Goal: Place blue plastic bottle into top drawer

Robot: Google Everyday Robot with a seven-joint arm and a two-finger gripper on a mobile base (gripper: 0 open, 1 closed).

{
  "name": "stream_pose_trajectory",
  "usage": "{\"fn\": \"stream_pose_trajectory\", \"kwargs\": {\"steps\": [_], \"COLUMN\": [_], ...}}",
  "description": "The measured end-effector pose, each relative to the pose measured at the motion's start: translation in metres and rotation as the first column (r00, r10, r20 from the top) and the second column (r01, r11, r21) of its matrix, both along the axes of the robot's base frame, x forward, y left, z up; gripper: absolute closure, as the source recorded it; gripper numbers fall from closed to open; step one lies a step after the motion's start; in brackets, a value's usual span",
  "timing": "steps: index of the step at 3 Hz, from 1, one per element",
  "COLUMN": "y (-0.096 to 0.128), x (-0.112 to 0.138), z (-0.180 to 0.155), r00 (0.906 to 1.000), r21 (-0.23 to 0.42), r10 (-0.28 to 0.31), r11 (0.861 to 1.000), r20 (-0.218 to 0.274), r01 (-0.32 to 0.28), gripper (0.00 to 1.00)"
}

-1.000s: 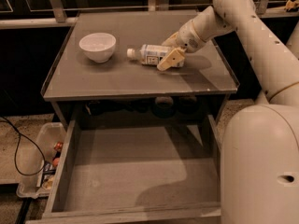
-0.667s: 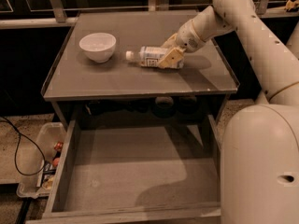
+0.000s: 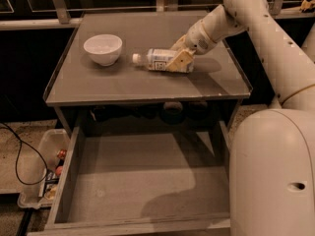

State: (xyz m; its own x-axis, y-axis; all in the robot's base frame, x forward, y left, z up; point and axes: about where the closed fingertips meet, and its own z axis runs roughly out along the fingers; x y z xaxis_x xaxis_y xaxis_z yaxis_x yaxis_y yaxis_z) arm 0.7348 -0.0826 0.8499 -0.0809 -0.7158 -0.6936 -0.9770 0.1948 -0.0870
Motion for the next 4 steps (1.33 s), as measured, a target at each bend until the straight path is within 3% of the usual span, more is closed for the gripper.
{"fn": "stream_pose_trajectory", "kwargs": {"steps": [1,2,3,4], "y": [0.000,-0.010,-0.032,-0.045], "x": [0.000,-0.019,-0.069,-0.122], "z": [0.001,0.016,0.056,0.069], "r00": [1.0000,0.9991,0.9873,0.9745], "r21": [0.000,0.018,0.051,0.064], "r10": [0.000,0.005,0.010,0.022], "r11": [1.000,1.000,0.999,0.997], "r20": [0.000,0.042,0.158,0.223], "r01": [0.000,-0.005,-0.018,-0.038], "gripper": [1.00,1.00,1.00,1.00]}}
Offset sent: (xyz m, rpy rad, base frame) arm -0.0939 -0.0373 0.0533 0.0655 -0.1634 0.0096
